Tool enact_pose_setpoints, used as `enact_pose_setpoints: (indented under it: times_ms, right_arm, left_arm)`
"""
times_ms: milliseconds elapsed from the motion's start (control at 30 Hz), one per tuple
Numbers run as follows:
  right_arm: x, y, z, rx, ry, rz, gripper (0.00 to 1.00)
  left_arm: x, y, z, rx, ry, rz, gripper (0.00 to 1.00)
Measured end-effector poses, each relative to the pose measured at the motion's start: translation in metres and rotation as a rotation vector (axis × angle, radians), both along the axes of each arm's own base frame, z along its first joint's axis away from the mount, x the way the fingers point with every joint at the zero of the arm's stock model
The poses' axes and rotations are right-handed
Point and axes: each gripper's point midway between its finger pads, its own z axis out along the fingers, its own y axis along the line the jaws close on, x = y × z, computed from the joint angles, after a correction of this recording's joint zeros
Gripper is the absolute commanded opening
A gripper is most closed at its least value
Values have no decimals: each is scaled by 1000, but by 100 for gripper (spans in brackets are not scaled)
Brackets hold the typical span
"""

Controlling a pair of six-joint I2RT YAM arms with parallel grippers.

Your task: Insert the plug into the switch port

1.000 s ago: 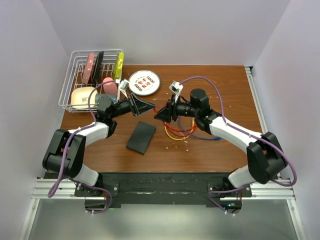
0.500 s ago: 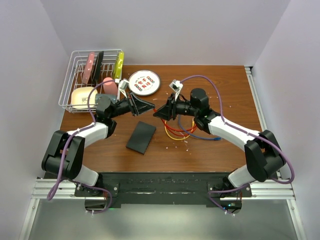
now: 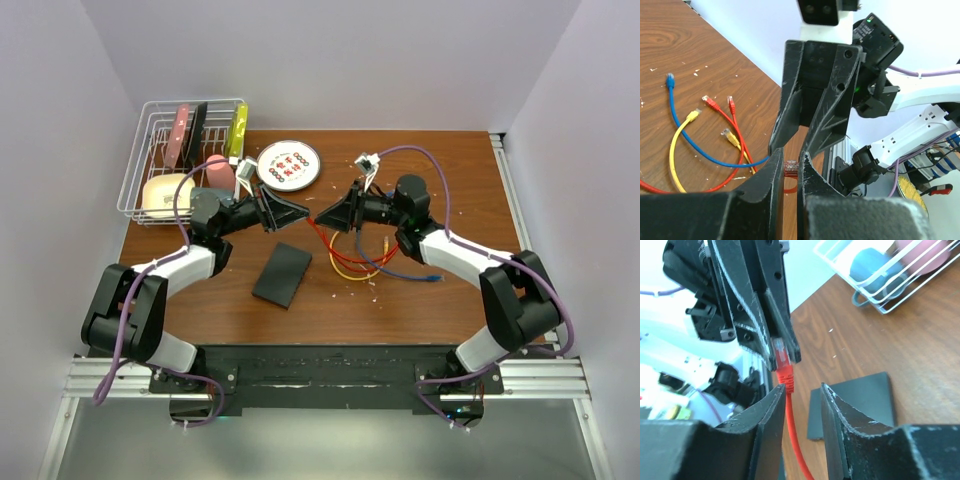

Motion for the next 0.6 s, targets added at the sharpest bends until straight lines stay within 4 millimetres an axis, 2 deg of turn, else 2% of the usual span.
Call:
enact_pose_setpoints:
  times_ms: [167,433,600]
  right_arm:
    - [-8,3,0,27,30,47,48]
    - [-13,5,9,62,17,75,47]
    - [-11,7,5,71,37,81,47]
  left_arm:
    - [0,0,0,0,0,0,0]
    - [0,0,0,0,0,0,0]
    - [0,0,0,0,0,0,0]
